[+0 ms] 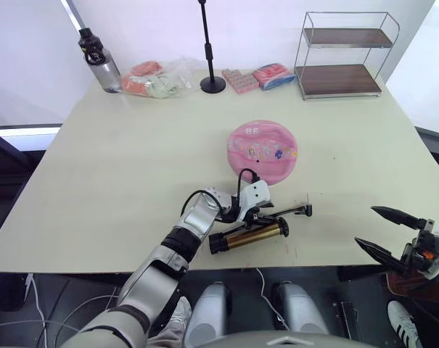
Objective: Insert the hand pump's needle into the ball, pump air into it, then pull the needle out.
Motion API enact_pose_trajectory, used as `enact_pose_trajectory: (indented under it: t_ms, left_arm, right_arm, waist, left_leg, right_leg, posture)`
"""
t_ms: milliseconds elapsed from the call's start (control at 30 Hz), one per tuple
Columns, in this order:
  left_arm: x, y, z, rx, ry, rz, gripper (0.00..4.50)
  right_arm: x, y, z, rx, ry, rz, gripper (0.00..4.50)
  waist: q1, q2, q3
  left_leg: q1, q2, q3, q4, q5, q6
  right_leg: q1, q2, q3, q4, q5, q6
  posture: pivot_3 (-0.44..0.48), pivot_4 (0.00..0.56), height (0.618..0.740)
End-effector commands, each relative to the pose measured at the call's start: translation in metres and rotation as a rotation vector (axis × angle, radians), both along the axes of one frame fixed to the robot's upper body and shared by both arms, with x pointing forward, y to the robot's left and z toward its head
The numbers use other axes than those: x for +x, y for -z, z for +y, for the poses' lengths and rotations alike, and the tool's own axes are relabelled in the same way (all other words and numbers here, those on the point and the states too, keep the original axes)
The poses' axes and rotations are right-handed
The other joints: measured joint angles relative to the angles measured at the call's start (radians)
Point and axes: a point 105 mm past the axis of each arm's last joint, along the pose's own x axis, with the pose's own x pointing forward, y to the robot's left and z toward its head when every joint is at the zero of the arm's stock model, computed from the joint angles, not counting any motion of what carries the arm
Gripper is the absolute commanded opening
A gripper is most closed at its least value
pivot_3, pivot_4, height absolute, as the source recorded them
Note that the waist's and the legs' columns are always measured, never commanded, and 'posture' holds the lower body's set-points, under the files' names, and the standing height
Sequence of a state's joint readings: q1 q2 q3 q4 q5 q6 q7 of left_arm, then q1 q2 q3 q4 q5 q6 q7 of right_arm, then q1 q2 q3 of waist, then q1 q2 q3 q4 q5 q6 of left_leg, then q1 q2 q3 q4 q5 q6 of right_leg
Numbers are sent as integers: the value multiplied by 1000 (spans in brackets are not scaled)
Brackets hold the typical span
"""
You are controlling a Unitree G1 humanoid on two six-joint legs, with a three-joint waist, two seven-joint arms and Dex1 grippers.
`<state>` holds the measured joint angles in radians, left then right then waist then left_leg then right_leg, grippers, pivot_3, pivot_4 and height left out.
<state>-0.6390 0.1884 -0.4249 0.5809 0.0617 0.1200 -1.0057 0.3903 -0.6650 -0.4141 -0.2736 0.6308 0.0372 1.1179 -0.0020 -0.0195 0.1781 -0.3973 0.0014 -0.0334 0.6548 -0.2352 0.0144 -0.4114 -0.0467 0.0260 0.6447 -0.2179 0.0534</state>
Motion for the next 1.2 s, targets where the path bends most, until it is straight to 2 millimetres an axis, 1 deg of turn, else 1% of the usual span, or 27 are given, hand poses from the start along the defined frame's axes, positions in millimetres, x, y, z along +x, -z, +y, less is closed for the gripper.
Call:
enact_pose_trajectory:
  t_ms: [33, 100, 233, 300, 333, 367, 400, 433, 467, 500, 533, 633, 767, 900, 1000, 1133, 1200]
  left_arm:
    - [-3, 7, -20, 29, 37, -13, 2349]
    - [-1, 9, -27, 46, 42, -27, 2349]
    - [-2, 10, -43, 29, 43, -13, 2349]
    - [-3, 11, -47, 24, 45, -4, 2349]
    - [-3, 11, -48, 22, 48, -3, 1928]
    - [-4, 11, -48, 18, 51, -1, 1928]
    - [-5, 12, -49, 13, 56, 4, 1571]
    - [-6, 12, -49, 11, 60, 7, 1056]
    - [-7, 13, -49, 10, 63, 7, 713]
    - [-7, 13, -49, 9, 65, 6, 191]
    - [-8, 12, -49, 1, 73, 4, 89]
    - [-14, 8, -52, -33, 107, 8, 89]
    - [-11, -2, -56, -79, 109, -32, 89]
    - [-9, -34, -63, -228, 120, -97, 89]
    - [-11, -50, -64, -293, 140, -118, 89]
    - [-10, -58, -61, -289, 172, -153, 89]
    - [-6, -64, -60, -298, 168, -163, 89]
  right_arm:
    - [-1, -11, -2, -16, 13, -54, 4500]
    - [0, -11, -2, -17, 14, -55, 4500]
    - [0, -12, -1, -19, 15, -57, 4500]
    - [0, -12, -2, -19, 20, -55, 4500]
    - [0, -12, -2, -20, 23, -54, 4500]
    - [0, -12, -3, -20, 25, -52, 4500]
    - [-1, -11, -3, -20, 27, -50, 4500]
    - [-1, -11, -4, -21, 28, -49, 4500]
    - [-2, -11, -4, -20, 30, -48, 4500]
    - [-2, -11, -5, -20, 32, -47, 4500]
    - [-2, -10, -6, -20, 33, -46, 4500]
    - [-2, -8, -7, -19, 35, -43, 4500]
    - [-1, -7, -6, -10, 36, -42, 4500]
    - [3, -10, -5, 68, 84, -41, 4500]
    - [7, -13, -4, 113, 123, -40, 4500]
    - [14, -14, 1, 166, 173, -11, 4500]
    - [17, -16, 8, 217, 182, 9, 4500]
  waist:
    - [8, 0, 0]
    - [17, 0, 0]
    - [17, 0, 0]
    - [18, 0, 0]
    - [18, 0, 0]
    - [17, 0, 0]
    - [17, 0, 0]
    - [16, 0, 0]
    - [16, 0, -1]
    - [16, 0, -1]
    - [16, 0, -1]
    - [16, 0, -1]
    - [16, 0, -1]
    - [16, 0, 0]
    - [16, 0, 0]
    - [13, 1, -1]
    - [13, 1, -1]
  left_leg:
    - [0, 0, 0, 1, 0, 0]
    - [0, -1, 0, 2, 0, 0]
    - [-1, -1, 0, 4, 0, 0]
    - [-1, -1, -1, 5, 0, 0]
    - [-2, -1, -1, 5, 0, 0]
    - [-2, -1, -1, 5, 0, 0]
    - [-2, -1, -1, 5, 0, 0]
    - [-2, -1, -1, 5, 0, 0]
    - [-2, -1, -1, 5, 0, 0]
    - [-2, -1, -1, 5, 0, 0]
    - [-2, -1, -1, 5, 0, 0]
    - [-2, -1, 0, 5, 0, 0]
    - [-2, -1, -1, 5, 0, 0]
    - [-2, -1, -1, 5, 0, 0]
    - [-2, 0, -1, 5, 0, 0]
    - [-2, 0, 0, 5, 0, 0]
    - [-2, 0, 0, 5, 0, 0]
  right_leg:
    - [0, 0, 0, 0, 0, 1]
    - [1, 0, 0, 0, 1, 1]
    - [1, 0, 0, 0, 0, 1]
    - [1, 0, 0, 0, 1, 1]
    - [2, 0, 0, 0, 1, 1]
    - [2, 0, 0, 0, 1, 1]
    - [1, 0, 0, 0, 1, 1]
    - [1, 0, 0, 0, 1, 1]
    - [1, 0, 0, 0, 1, 1]
    - [1, 0, 0, 0, 1, 1]
    - [1, 0, 0, 0, 1, 1]
    - [1, 0, 0, 0, 1, 1]
    - [1, 0, 0, 0, 1, 1]
    - [1, 0, 0, 0, 1, 1]
    - [1, 0, 0, 0, 1, 1]
    - [1, 0, 0, 0, 0, 0]
    - [1, 0, 0, 0, 0, 0]
  posture:
    - [0, 150, 740]
    - [0, 150, 740]
    - [0, 150, 740]
    - [0, 150, 740]
    - [0, 150, 740]
    - [0, 150, 740]
    - [0, 150, 740]
    - [0, 150, 740]
    - [0, 150, 740]
    - [0, 150, 740]
    - [0, 150, 740]
    - [0, 150, 740]
    - [0, 150, 740]
    - [0, 150, 740]
    - [0, 150, 740]
    - [0, 150, 740]
    - [0, 150, 740]
